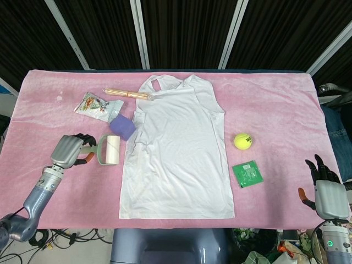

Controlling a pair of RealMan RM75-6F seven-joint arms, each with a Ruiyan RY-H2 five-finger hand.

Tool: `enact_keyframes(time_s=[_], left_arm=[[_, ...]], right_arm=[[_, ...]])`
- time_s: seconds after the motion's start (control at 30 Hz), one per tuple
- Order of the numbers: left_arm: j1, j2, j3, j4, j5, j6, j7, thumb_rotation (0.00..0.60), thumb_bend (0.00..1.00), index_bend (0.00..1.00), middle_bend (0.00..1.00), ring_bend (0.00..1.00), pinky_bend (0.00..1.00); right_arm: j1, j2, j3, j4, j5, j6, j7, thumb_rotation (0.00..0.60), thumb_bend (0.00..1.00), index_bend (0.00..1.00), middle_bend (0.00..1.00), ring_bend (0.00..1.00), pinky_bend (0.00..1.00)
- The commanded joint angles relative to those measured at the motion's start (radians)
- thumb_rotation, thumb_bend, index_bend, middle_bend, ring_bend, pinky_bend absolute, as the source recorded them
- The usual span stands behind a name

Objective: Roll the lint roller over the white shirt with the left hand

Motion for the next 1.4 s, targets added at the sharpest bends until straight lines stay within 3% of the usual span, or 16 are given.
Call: enact_keyframes(time_s=[0.03,0.37,0.63,0.93,1.4], left_arm=[[-0.046,0.032,-0.021,-0.088,-0.011,-0.065,0.034,0.600,0.56,0.60,0.60,0.44,0.61],[-0.209,0.096,-0.120,-0.338,-0.304,-0.327,0.414,0.600,0.56,0.60,0.60,0.44,0.61],[-0.333,0.066,-0.146,-0.382,-0.572,-0.395,0.637,0.600,0.56,0.60,0.60,0.44,0.61],[-0.476,0.009,-0.099,-0.380,-0.879,-0.394,0.829,0.600,0.56,0.60,0.60,0.44,0.61],[-0.591,-0.059,0.005,-0.325,-1.044,-0.303,1.028,0.600,0.56,0.60,0.60,0.44,0.61]], right_arm=[[0.000,0.000,0.000,-0.001,0.000,0.000,0.000,0.600,0.26,0.16,0.01,0.15,0.21],[-0.001,0.001,0.001,-0.001,0.002,0.000,0.004,0.600,0.26,0.16,0.01,0.15,0.21],[0.000,0.002,0.001,-0.001,0.002,-0.002,0.008,0.600,0.26,0.16,0.01,0.15,0.21],[0.001,0.004,0.004,-0.001,0.006,-0.004,0.014,0.600,0.26,0.16,0.01,0.15,0.21],[0.001,0.005,0.005,-0.003,0.008,-0.007,0.021,0.600,0.26,0.16,0.01,0.15,0.21]])
